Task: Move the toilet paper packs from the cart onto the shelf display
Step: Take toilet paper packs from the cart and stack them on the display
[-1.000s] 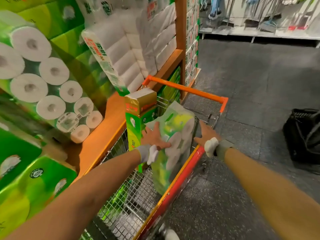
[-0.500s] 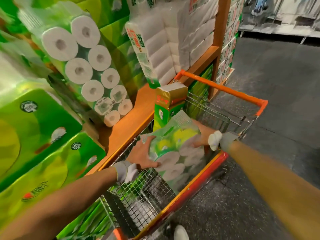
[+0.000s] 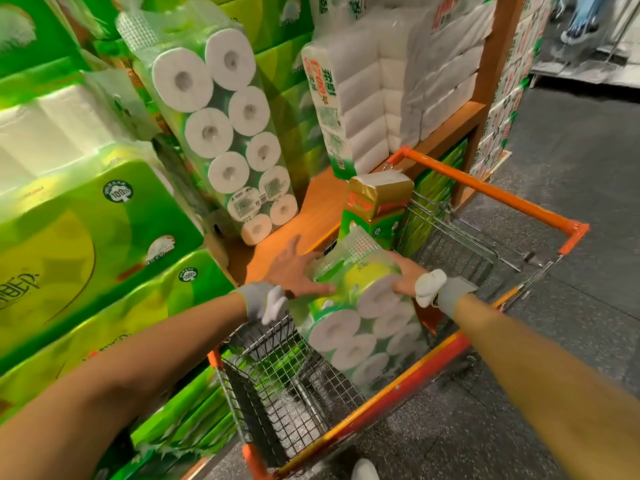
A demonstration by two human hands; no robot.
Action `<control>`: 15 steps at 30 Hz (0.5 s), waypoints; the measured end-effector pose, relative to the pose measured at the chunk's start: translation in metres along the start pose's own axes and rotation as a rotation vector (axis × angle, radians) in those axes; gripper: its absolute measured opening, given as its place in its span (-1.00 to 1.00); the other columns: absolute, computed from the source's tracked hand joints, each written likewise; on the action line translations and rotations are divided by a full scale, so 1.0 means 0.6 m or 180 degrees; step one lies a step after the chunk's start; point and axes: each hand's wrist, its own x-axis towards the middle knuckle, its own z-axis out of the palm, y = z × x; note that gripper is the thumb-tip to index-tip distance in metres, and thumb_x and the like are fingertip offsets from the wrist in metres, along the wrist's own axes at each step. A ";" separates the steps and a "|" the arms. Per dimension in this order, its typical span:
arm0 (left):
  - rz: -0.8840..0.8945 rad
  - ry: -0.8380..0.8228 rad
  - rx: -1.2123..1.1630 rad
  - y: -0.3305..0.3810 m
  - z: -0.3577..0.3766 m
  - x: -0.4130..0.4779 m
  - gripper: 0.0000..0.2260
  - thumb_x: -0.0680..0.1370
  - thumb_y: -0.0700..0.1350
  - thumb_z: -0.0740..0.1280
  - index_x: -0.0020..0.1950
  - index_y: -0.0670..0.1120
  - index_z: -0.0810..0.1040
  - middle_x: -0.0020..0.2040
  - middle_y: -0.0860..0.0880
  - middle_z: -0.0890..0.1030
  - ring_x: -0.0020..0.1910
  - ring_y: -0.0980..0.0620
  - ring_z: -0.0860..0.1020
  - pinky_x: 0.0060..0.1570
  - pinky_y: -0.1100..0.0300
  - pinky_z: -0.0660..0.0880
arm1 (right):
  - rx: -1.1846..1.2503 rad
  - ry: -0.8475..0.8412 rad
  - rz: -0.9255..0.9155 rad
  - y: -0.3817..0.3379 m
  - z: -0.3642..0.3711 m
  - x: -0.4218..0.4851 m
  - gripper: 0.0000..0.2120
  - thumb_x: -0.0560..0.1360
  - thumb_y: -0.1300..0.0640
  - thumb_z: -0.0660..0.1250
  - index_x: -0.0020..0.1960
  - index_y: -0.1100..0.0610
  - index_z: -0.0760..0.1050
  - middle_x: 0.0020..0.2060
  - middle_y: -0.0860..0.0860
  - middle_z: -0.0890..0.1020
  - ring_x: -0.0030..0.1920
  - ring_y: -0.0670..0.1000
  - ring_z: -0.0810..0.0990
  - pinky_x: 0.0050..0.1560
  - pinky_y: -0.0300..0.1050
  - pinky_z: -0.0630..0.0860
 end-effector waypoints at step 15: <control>0.0639 -0.1121 0.0940 0.111 0.022 0.079 0.04 0.25 0.23 0.53 0.53 0.06 -0.02 0.40 -0.24 0.23 0.34 -0.32 0.33 0.27 -0.22 0.32 | 0.0310 -0.0476 0.0032 0.062 0.064 -0.013 -0.10 0.36 0.27 0.47 0.52 0.12 0.00 0.43 0.13 0.27 0.37 0.22 0.36 0.24 -0.01 0.42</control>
